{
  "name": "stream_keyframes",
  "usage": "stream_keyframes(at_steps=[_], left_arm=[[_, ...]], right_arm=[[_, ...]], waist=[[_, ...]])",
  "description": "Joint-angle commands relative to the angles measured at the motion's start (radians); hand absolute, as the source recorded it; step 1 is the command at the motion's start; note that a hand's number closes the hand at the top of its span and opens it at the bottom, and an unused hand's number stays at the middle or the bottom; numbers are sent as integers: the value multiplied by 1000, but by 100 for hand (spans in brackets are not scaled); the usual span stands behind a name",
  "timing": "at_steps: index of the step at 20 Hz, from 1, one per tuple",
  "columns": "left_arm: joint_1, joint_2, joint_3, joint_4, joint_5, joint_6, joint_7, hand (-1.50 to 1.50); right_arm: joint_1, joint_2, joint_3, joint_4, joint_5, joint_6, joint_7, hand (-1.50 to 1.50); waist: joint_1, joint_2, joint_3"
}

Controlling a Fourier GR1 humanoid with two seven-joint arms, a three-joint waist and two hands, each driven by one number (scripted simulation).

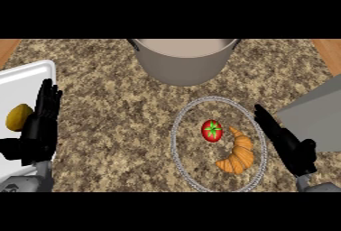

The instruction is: Pick the tomato from the placemat and place it in the tiered shelf

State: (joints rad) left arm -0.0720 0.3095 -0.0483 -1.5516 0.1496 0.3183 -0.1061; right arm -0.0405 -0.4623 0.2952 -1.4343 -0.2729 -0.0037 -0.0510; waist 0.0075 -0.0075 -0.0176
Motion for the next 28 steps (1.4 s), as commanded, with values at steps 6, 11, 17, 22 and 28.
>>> stream_keyframes(at_steps=[6, 11, 17, 22, 28], left_arm=[[-73, 5, -156, 81, -99, -88, 63, 0], [-39, -9, -154, 71, -63, -102, 78, 0], [-68, -35, -195, 71, -83, -110, 114, 0], [-101, -58, -176, 132, -95, -157, 88, 0], [-99, -57, -176, 102, -93, -149, 133, 0]], right_arm=[[-184, 76, -217, -90, -13, -327, 167, -150], [-35, -27, -245, 71, 235, -566, 116, 150], [59, 325, -258, -26, 263, -896, -160, -150], [179, 258, -186, -227, 206, -690, -103, -150], [132, 79, -15, -339, 430, -675, 281, -150]], waist=[[-39, 8, 16], [-77, 22, 6], [-34, 6, 19], [-17, 6, 17], [-6, 4, 14]])
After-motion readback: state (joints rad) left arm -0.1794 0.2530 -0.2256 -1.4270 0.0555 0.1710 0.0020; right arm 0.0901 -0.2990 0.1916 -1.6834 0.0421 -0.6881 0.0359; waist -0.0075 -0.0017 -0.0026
